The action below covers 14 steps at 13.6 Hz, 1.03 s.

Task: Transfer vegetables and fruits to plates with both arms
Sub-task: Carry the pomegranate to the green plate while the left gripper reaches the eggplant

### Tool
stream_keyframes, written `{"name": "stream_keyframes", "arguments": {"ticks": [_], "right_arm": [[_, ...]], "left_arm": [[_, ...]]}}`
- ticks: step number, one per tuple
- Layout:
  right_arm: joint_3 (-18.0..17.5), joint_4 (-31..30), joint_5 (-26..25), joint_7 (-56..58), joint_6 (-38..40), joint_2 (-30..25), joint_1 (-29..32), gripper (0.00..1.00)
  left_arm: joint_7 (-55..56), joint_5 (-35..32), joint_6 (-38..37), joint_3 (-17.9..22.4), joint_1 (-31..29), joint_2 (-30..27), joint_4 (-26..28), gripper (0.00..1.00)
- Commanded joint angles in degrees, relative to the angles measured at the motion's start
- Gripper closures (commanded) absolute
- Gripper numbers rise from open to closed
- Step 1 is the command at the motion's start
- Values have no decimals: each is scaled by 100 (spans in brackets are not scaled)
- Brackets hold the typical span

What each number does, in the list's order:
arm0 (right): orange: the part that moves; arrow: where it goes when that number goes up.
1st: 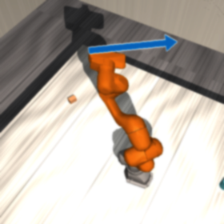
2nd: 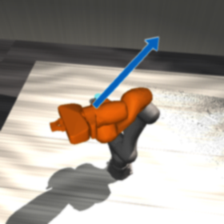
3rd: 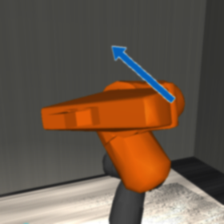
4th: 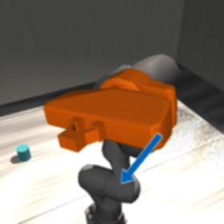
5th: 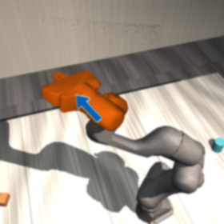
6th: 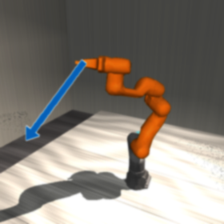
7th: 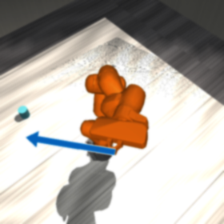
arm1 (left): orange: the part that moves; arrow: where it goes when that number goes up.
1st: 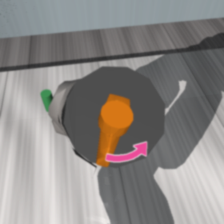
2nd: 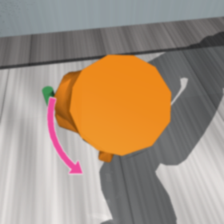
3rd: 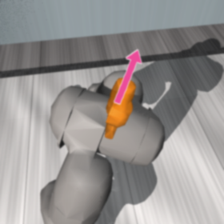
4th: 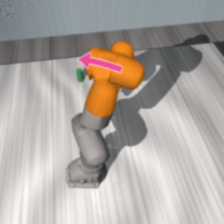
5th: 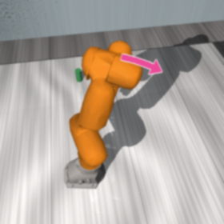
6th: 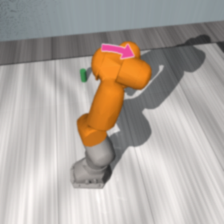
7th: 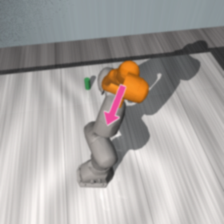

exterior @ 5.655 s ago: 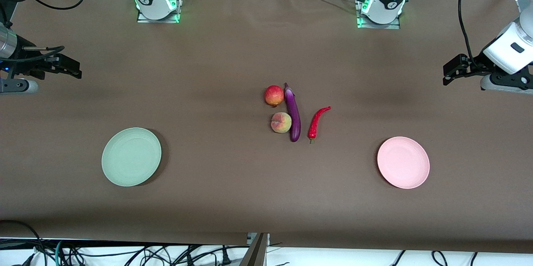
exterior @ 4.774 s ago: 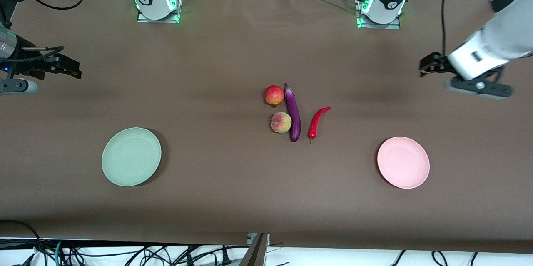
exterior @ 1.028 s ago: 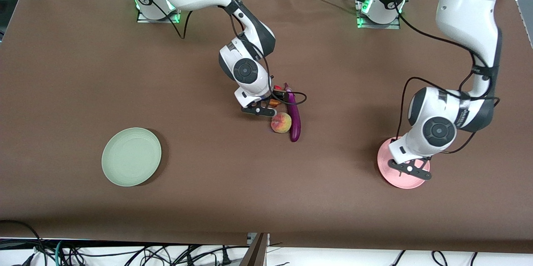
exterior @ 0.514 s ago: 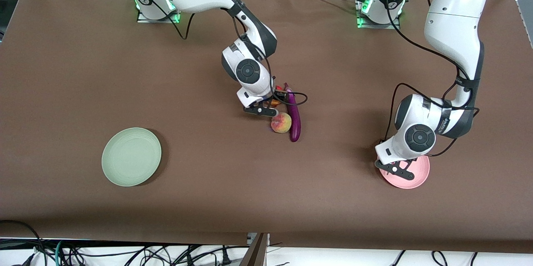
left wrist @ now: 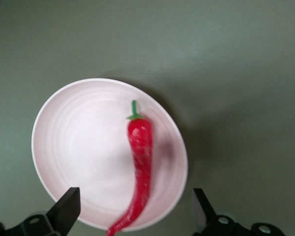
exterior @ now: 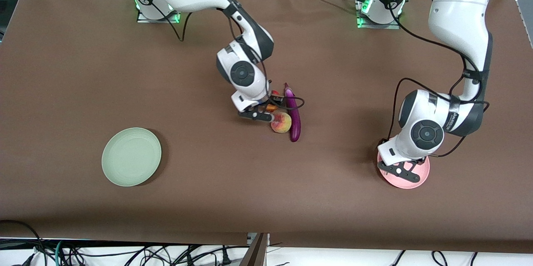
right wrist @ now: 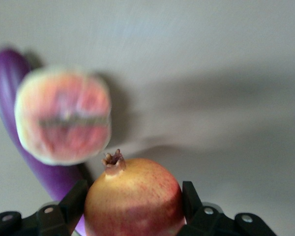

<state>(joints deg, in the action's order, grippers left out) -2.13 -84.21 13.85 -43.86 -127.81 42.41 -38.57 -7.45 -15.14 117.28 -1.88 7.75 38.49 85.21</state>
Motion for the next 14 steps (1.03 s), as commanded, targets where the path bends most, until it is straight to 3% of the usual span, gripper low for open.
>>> {"name": "stream_keyframes", "arguments": {"ticks": [1,3,5,6,8,11,14], "right_arm": [[-33,-113,56,1199,1017,-593,1022,71],[-33,-104,39,2210,1345,-637,1832,71],[-7,-113,-118,3003,1381,-638,2404,71],[150,-113,-502,3563,1364,-577,2833,71],[151,-113,-743,4295,1303,-410,3345,70],[160,-104,-761,4894,900,-199,3785,70],[178,-113,-770,5273,591,-40,4006,69]], "left_arm": [[-11,45,-608,-75,148,-446,84,0],[250,527,-1143,-451,192,-649,101,0],[1249,635,-1444,-1030,227,-711,189,0],[2133,652,-1393,-1529,227,-685,346,0],[2746,652,-816,-1998,402,-492,627,0],[3580,635,231,-2009,911,-422,1155,0],[4233,565,812,-1983,1211,-123,1226,0]]}}
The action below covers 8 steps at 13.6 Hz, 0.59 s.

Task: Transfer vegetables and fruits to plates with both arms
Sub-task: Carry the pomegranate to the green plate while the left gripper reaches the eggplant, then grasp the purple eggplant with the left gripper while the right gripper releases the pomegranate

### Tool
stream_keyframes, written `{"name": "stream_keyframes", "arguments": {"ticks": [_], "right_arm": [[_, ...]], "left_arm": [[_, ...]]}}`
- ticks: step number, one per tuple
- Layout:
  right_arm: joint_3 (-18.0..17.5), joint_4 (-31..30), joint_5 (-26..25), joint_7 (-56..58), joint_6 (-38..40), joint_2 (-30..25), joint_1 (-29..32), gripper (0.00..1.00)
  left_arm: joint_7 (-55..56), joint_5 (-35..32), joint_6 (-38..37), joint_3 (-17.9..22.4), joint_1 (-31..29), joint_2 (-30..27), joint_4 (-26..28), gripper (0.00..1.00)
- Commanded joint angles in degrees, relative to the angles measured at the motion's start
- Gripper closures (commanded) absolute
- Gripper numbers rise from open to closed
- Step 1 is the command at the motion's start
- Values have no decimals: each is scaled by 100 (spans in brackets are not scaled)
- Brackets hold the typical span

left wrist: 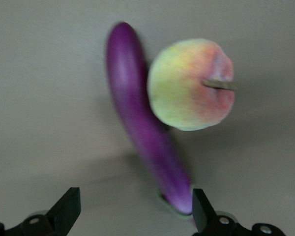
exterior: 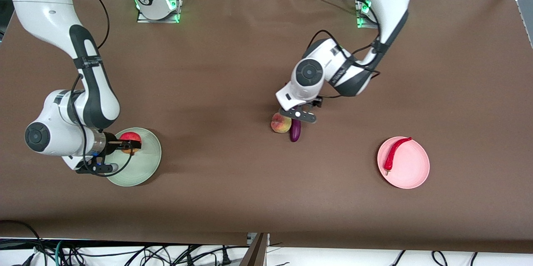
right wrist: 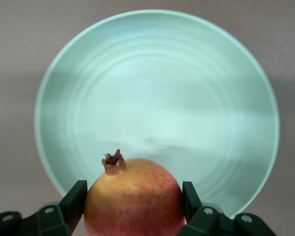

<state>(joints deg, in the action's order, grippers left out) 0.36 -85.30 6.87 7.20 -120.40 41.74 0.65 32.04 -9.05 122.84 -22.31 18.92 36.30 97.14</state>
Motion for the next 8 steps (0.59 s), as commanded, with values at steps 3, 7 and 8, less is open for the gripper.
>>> {"name": "stream_keyframes", "arguments": {"ticks": [3,7,8], "right_arm": [[-62,4,-71,133,-255,97,102,23],[-123,187,-10,107,-494,19,111,0],[-132,450,-1,36,-328,18,6,0]], "left_arm": [[530,-297,819,78,164,429,33,0],[839,-695,856,60,129,501,33,62],[848,-704,821,60,112,483,42,74]]}}
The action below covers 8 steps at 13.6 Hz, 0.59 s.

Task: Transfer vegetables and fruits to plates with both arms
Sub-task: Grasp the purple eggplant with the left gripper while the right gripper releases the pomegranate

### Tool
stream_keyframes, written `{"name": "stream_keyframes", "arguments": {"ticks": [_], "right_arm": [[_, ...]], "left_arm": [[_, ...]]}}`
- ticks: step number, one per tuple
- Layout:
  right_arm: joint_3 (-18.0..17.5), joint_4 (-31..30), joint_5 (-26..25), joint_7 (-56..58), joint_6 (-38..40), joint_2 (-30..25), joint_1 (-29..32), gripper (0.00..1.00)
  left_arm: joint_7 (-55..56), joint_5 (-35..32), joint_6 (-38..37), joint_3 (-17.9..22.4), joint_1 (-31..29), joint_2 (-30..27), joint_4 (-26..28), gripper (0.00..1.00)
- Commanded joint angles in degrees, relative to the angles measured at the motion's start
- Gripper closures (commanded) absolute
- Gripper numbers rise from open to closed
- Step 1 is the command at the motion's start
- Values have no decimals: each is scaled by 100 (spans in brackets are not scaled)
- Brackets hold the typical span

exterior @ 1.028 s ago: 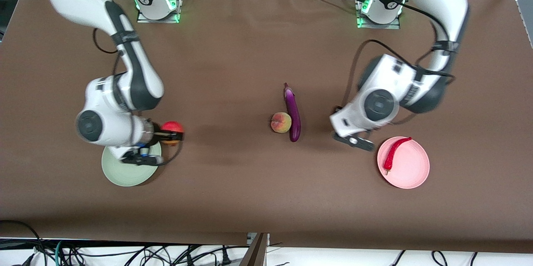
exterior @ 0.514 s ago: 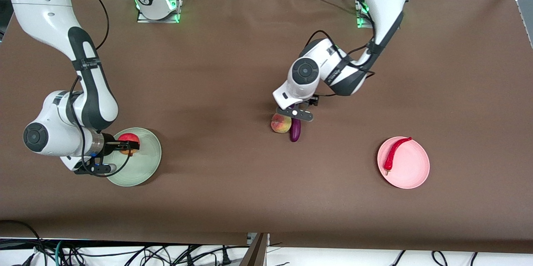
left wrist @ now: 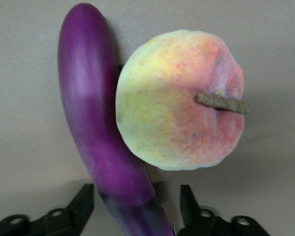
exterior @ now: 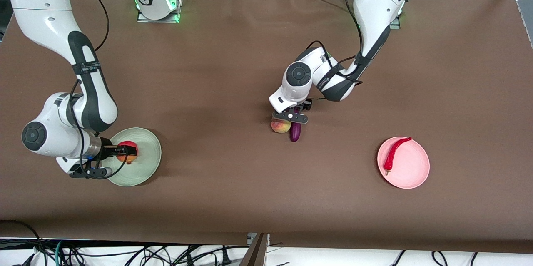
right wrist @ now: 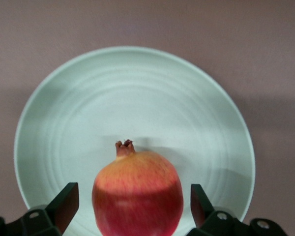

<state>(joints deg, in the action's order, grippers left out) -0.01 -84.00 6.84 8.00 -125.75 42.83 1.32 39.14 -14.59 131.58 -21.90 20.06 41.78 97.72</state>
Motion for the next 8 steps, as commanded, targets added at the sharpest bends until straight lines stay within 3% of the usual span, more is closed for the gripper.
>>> {"name": "stream_keyframes", "arguments": {"ticks": [1,4,8], "right_arm": [[-87,480,2,-288,479,-100,-253,0],[-105,630,19,-1726,649,-100,-947,0],[-96,622,19,-4002,229,40,-2317,0]], "left_arm": [[146,-141,-175,19,-28,-74,-25,81],[138,-141,-920,19,-229,-248,-69,85],[42,-150,-2291,36,-546,-863,-227,86]]}}
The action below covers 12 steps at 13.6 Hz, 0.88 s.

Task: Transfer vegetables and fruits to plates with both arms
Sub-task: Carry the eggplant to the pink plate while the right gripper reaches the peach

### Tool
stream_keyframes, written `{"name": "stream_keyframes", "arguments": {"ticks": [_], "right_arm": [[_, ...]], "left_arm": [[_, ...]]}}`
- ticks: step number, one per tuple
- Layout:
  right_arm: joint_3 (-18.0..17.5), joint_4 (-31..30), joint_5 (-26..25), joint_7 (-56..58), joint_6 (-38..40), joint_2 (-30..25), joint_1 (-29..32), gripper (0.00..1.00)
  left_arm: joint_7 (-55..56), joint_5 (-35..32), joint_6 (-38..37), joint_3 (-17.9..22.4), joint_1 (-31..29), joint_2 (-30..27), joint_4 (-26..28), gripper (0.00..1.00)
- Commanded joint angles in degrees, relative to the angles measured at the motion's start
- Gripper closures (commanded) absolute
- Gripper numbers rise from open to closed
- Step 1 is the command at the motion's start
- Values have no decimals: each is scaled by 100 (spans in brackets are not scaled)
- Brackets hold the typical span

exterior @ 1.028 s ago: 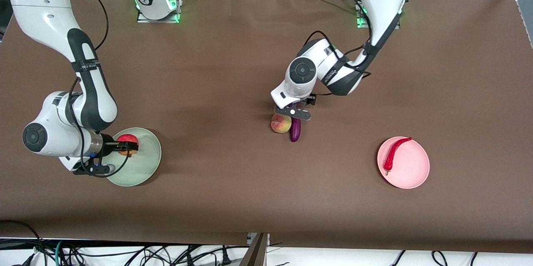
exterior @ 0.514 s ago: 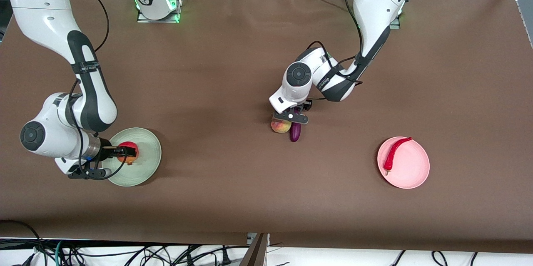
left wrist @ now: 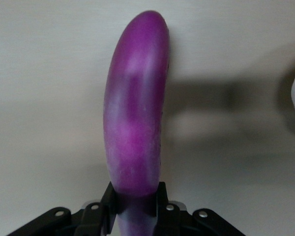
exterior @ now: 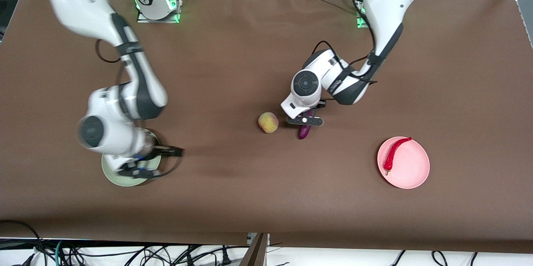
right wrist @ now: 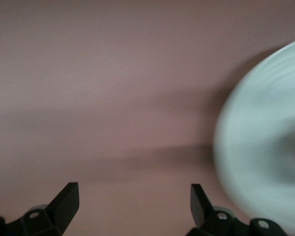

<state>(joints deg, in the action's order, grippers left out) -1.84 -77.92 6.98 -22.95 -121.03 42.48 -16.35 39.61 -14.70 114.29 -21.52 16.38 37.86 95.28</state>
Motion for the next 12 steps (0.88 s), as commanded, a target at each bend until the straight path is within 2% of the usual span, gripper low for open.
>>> {"name": "stream_keyframes", "arguments": {"ticks": [1,2,3,7,10,12], "right_arm": [[87,14,5,-1426,-568,146,-849,0],[87,14,5,-1832,-797,216,-1131,0],[96,14,-3,-2332,-973,304,-1542,0],[87,14,-3,-3424,-1563,454,-2248,0],[105,14,-38,-4110,-2028,612,-2749,0],[105,14,-56,-4191,-2047,665,-2847,0]], "left_arm": [[-32,-147,-870,-1,-353,-621,-122,89],[-145,-155,-1143,-1,-502,-675,-315,90],[-860,-156,-1450,33,-756,-684,-682,90],[-2692,-295,-1541,139,-1592,-631,-1213,89],[-3616,-980,-1480,226,-1918,-535,-1257,89],[-3916,-1751,-1401,297,-1928,-246,-1336,89]]}}
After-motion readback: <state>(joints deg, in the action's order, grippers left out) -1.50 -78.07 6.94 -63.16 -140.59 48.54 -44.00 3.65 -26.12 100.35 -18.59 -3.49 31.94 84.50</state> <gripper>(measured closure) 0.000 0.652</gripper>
